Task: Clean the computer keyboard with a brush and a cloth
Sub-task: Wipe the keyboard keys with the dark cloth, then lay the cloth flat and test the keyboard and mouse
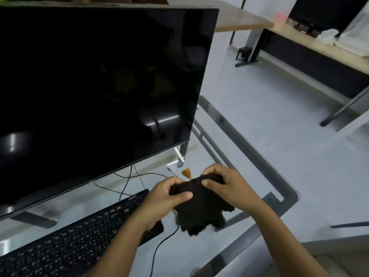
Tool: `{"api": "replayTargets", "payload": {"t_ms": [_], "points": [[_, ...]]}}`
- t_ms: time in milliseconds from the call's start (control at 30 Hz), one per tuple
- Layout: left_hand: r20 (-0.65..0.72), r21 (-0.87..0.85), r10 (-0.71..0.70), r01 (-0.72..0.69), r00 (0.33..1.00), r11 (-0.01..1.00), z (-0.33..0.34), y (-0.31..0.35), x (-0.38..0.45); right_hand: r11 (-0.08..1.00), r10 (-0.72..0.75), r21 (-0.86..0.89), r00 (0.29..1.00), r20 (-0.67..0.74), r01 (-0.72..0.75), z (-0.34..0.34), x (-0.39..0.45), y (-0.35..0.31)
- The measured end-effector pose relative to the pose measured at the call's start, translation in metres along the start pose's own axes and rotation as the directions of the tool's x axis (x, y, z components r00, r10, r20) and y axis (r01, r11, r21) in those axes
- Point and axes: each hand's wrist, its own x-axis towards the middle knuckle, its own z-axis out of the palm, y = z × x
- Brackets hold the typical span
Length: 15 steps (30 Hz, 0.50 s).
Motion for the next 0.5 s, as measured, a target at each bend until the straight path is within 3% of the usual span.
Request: {"api": "replayTargets", "payload": {"t_ms": [100,267,433,500], "points": [[-0.040,0.029,-0.068,0.069,0.997,0.997,0.040,-0.006,0.022,0.996,0.087,-0.028,0.996,0.022,-0.086,-0.028,0.001,0.024],[-0.218,0.096,-0.106,0.129,0.970,0.987,0.101,-0.004,0.086,0.979,0.182,-0.099,0.983,0.025,-0.179,-0.070,0.037,0.092],[-0.365,0.319,-0.035,0.161,0.930,0.934,0.115,-0.021,0.151,0.963,0.199,-0.184,0.980,-0.009,-0.197,-0.071,0.085,0.148],[-0.417,0.468,0.033,0.183,0.909,0.865,0.116,-0.027,0.164,0.958,0.195,-0.206,0.980,-0.047,-0.200,-0.063,0.100,0.161]]}}
